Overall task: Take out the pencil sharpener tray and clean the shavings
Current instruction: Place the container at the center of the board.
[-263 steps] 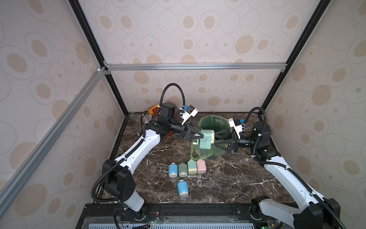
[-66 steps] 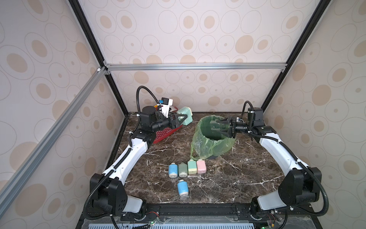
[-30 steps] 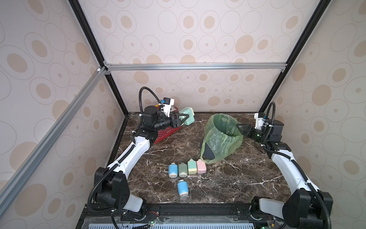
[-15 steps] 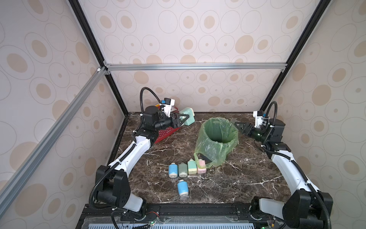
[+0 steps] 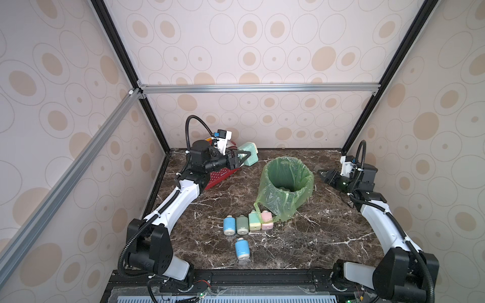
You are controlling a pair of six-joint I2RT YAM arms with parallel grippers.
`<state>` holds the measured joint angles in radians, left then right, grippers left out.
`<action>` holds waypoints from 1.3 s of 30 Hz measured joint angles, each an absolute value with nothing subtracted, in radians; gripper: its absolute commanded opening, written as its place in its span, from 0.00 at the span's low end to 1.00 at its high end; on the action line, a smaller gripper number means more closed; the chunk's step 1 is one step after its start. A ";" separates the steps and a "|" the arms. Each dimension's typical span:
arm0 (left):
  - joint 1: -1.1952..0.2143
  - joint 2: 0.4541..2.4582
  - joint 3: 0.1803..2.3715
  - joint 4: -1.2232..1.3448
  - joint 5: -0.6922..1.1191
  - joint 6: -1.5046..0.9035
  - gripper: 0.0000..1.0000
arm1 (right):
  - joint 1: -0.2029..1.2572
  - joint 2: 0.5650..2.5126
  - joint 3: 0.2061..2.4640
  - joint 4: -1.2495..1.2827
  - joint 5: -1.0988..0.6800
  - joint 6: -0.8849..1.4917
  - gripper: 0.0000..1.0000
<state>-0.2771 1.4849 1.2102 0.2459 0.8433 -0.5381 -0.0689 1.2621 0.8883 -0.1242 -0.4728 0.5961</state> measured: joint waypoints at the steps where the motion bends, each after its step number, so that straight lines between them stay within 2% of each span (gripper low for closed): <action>1: -0.277 1.485 1.210 0.246 0.844 -0.538 0.03 | -0.069 1.284 0.878 -0.136 -0.435 0.583 0.16; 5: -0.277 1.485 1.210 0.246 0.846 -0.538 0.03 | -0.068 1.371 0.868 -0.214 -0.285 0.528 0.14; 9: -0.277 1.486 1.211 0.246 0.848 -0.539 0.03 | -0.062 1.433 0.868 -0.286 -0.133 0.483 0.16; 13: -0.277 1.498 1.211 0.250 0.856 -0.547 0.03 | -0.057 1.471 0.867 -0.328 -0.046 0.445 0.25; 18: -0.277 1.506 1.211 0.252 0.866 -0.559 0.03 | -0.040 1.548 0.880 -0.363 -0.021 0.417 0.35; 21: -0.277 1.506 1.211 0.256 0.869 -0.563 0.03 | -0.017 1.571 0.904 -0.360 -0.012 0.412 0.44; 23: -0.277 1.506 1.211 0.256 0.870 -0.565 0.03 | -0.004 1.573 0.904 -0.356 -0.012 0.413 0.61; 25: -0.277 1.506 1.211 0.258 0.871 -0.565 0.03 | 0.002 1.569 0.895 -0.348 -0.016 0.418 0.73; 28: -0.278 1.506 1.211 0.259 0.872 -0.566 0.03 | 0.006 1.566 0.856 -0.363 -0.029 0.421 0.78; 29: -0.278 1.506 1.211 0.259 0.872 -0.566 0.03 | 0.006 1.565 0.848 -0.374 -0.032 0.421 0.83; 31: -0.281 1.506 1.211 0.261 0.873 -0.566 0.03 | 0.006 1.560 0.839 -0.393 -0.036 0.428 1.00; 39: -0.291 1.506 1.211 0.270 0.904 -0.566 0.04 | 0.006 1.377 0.836 -0.420 -0.070 0.429 1.00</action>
